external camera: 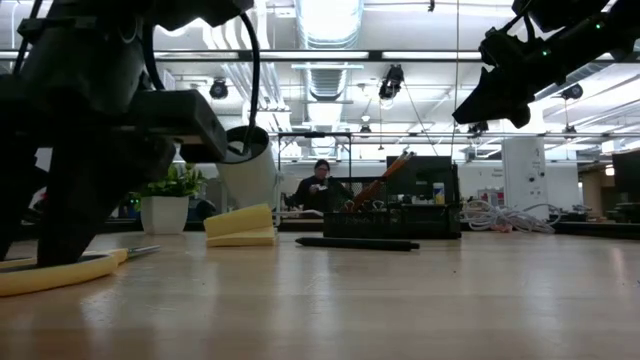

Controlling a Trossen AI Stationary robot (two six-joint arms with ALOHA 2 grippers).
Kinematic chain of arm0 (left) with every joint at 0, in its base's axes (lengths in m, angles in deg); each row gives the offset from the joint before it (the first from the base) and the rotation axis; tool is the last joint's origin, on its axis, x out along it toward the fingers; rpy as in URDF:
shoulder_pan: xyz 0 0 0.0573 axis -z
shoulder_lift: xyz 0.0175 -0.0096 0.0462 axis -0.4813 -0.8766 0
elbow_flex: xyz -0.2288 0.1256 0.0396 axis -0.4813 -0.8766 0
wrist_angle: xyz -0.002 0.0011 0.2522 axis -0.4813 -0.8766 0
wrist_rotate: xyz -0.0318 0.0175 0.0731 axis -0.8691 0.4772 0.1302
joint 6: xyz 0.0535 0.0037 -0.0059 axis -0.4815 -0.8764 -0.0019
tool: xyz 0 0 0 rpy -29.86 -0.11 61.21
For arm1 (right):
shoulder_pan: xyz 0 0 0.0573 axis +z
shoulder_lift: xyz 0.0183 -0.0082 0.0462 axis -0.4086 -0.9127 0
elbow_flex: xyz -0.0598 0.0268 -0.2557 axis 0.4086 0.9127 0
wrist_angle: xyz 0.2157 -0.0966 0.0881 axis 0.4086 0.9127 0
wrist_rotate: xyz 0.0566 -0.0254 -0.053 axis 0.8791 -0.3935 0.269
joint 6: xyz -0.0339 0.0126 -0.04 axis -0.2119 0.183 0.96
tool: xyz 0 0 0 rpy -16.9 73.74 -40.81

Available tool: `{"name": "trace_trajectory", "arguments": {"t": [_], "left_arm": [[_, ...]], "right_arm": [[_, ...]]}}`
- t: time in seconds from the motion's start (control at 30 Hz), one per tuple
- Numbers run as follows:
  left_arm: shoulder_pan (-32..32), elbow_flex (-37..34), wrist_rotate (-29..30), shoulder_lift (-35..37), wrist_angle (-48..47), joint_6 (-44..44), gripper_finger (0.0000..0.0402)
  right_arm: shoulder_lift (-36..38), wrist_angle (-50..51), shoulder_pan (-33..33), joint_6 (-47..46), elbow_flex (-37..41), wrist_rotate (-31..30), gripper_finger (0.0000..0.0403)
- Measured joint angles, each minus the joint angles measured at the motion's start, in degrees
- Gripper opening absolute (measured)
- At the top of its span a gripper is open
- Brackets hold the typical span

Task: Pick and place office supplies into organizer
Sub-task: Put the scissors into the desk organizer

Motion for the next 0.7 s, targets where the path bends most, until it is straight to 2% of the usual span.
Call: {"name": "trace_trajectory", "arguments": {"t": [0.2,0.7], "left_arm": [[0.22,-0.04,2.88,0.0,-0.01,0.07,0.0166],[0.18,-0.23,3.27,-1.92,0.0,0.07,0.0166]], "right_arm": [[0.0,0.0,0.0,-0.01,0.0,0.0,0.0057],[0.0,0.0,-0.01,-0.01,0.0,0.0,0.0057]]}}
